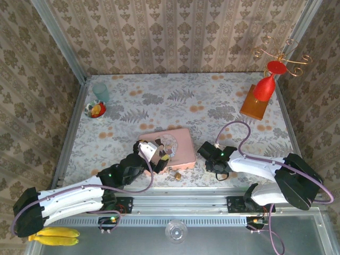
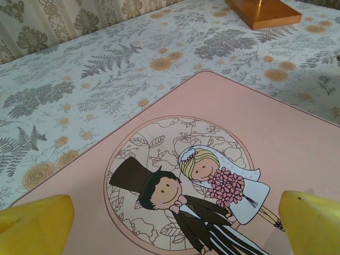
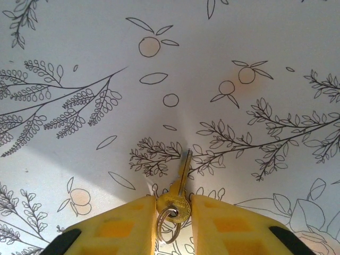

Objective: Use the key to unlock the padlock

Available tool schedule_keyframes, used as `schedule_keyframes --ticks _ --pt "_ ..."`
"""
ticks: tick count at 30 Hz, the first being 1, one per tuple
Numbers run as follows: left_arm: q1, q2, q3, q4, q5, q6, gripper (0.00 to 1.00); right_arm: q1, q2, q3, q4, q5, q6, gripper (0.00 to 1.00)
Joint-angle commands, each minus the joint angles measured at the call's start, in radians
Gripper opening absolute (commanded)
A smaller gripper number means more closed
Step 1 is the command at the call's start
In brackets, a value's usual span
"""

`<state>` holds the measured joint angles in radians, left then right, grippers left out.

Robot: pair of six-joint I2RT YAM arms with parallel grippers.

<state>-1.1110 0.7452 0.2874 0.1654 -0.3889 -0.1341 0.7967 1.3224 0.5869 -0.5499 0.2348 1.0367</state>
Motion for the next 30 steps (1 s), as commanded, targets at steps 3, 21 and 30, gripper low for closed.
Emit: schedule_keyframes --ticks 3,21,30 --pt "0.005 0.003 -0.006 0.019 0.009 0.014 1.0 0.017 0.028 -0.021 0.041 0.004 0.039 0.19" --pt "0.008 0.016 -0.001 0.034 -0.056 0.028 1.0 0.029 -0.236 -0.068 0.048 0.076 0.032 0.0" --pt "0.076 0.013 0.014 0.076 0.013 -0.136 1.0 0.029 -0.369 -0.041 0.037 0.135 -0.01 0.0"
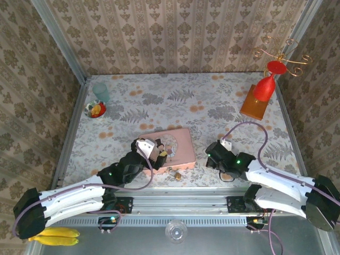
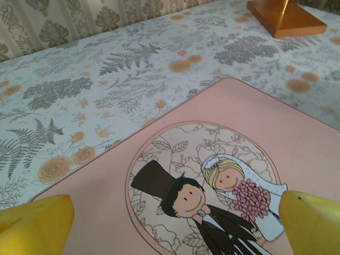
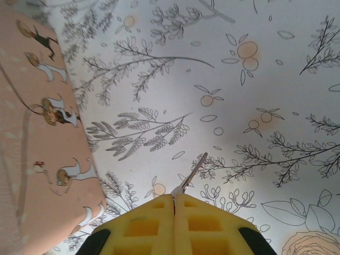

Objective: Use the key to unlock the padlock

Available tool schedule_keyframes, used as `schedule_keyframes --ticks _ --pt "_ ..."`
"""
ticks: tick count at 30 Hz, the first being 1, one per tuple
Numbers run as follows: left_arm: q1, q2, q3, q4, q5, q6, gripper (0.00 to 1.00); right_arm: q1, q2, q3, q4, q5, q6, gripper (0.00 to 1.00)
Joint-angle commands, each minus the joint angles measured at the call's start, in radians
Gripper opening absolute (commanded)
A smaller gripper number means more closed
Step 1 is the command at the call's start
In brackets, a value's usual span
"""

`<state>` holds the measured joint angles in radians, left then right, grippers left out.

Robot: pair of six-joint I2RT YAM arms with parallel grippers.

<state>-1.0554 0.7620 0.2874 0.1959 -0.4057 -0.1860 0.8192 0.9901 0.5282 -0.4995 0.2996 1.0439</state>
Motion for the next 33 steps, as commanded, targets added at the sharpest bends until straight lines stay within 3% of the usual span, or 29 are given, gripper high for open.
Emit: schedule_keyframes --ticks 1,12,17,23,28,33 --pt "0.03 -0.005 0.023 0.048 0.036 -0.105 1.0 0.006 -0.05 0.025 -0.01 0.077 -0.026 0.0" --pt "0.183 0.007 0.154 0.009 0.21 -0.287 1.0 0.009 -0.18 0.057 0.184 0.108 -0.194 0.0" --pt "0.191 0.069 0.269 -0.062 0.281 -0.256 1.0 0.034 -0.178 0.019 0.42 0.048 -0.354 0.0" --pt "0.188 0.13 0.307 -0.029 0.384 -0.267 0.97 0.053 -0.152 -0.024 0.659 -0.053 -0.502 0.0" --pt "0.183 0.168 0.301 0.038 0.472 -0.266 0.91 0.064 -0.121 -0.013 0.717 -0.089 -0.53 0.0" --pt "0.177 0.162 0.241 0.138 0.533 -0.165 0.9 0.066 -0.104 0.029 0.711 -0.124 -0.514 0.0"
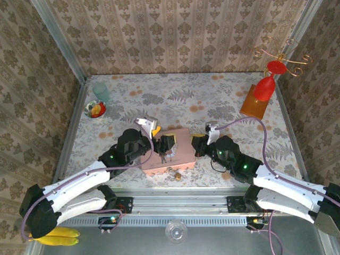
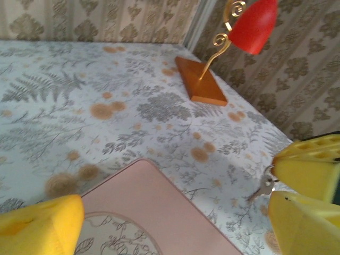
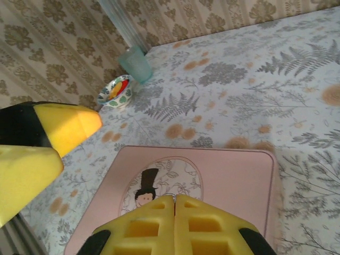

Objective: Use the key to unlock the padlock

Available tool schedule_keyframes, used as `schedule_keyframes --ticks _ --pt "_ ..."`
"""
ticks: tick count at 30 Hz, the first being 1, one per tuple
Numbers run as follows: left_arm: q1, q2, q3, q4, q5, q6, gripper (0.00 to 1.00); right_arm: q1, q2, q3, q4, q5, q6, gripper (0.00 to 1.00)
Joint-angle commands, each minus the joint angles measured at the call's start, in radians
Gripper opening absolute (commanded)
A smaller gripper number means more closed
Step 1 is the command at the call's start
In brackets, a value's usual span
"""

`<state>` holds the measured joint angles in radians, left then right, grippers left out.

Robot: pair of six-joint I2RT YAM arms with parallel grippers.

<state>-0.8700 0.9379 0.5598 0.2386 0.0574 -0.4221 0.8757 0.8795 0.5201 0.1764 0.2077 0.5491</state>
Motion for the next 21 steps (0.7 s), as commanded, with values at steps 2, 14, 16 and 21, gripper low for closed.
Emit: schedule_keyframes --ticks 2,14,16,21 --pt "-0.011 -0.026 -0.074 0.147 0.072 0.139 0.89 0.011 0.014 0.063 0.007 -0.032 -0.008 0.0" --pt "-0.036 0.062 -0.287 0.681 0.077 0.504 0.78 0.062 0.061 0.194 -0.071 -0.05 0.025 0.0" --pt "-0.042 0.099 -0.283 0.722 0.1 0.539 0.72 0.075 0.071 0.204 -0.073 -0.047 0.019 0.0" --pt "-0.051 0.194 -0.282 0.849 0.142 0.607 0.63 0.103 0.087 0.218 -0.071 -0.039 0.012 0.0"
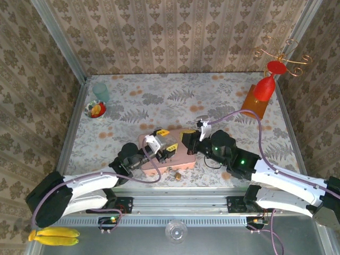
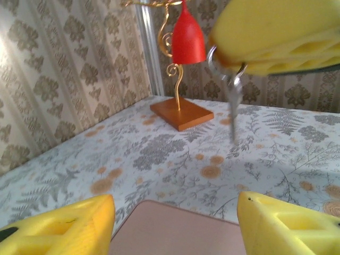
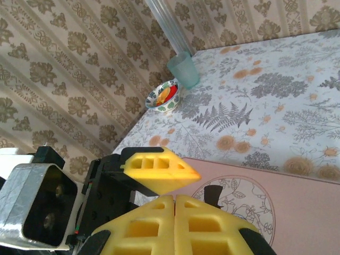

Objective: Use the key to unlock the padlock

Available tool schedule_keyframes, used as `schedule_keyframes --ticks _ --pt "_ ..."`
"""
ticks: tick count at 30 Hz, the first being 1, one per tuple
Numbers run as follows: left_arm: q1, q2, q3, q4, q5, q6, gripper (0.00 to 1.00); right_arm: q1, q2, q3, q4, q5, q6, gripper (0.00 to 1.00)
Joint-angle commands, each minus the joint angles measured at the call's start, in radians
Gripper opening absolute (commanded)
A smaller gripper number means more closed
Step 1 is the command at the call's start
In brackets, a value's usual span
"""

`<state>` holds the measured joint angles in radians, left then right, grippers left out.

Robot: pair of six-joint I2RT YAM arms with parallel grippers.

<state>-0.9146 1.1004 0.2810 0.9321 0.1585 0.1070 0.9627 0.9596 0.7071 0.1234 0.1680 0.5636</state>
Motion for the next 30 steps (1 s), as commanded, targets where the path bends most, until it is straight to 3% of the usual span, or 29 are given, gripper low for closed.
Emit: schedule_keyframes --ticks 1,5,13,27,30 --pt "-0.007 0.046 -0.005 0.184 0.041 0.078 0.62 0.02 0.008 0.03 -0.014 0.003 -0.002 0.0" --pt "-0.007 0.071 0.008 0.2 0.066 0.078 0.58 0.031 0.019 0.028 -0.002 0.005 -0.004 0.0" --pt "-0.007 0.056 0.026 0.14 0.113 0.079 0.39 0.036 0.028 0.028 0.005 0.016 -0.005 0.0" --pt "-0.007 0.036 0.029 0.123 0.138 0.074 0.22 0.039 0.035 0.027 0.023 0.024 0.012 0.0" --pt "-0.007 0.03 0.029 0.104 0.144 0.088 0.12 0.041 0.033 0.017 0.043 0.03 0.021 0.0"
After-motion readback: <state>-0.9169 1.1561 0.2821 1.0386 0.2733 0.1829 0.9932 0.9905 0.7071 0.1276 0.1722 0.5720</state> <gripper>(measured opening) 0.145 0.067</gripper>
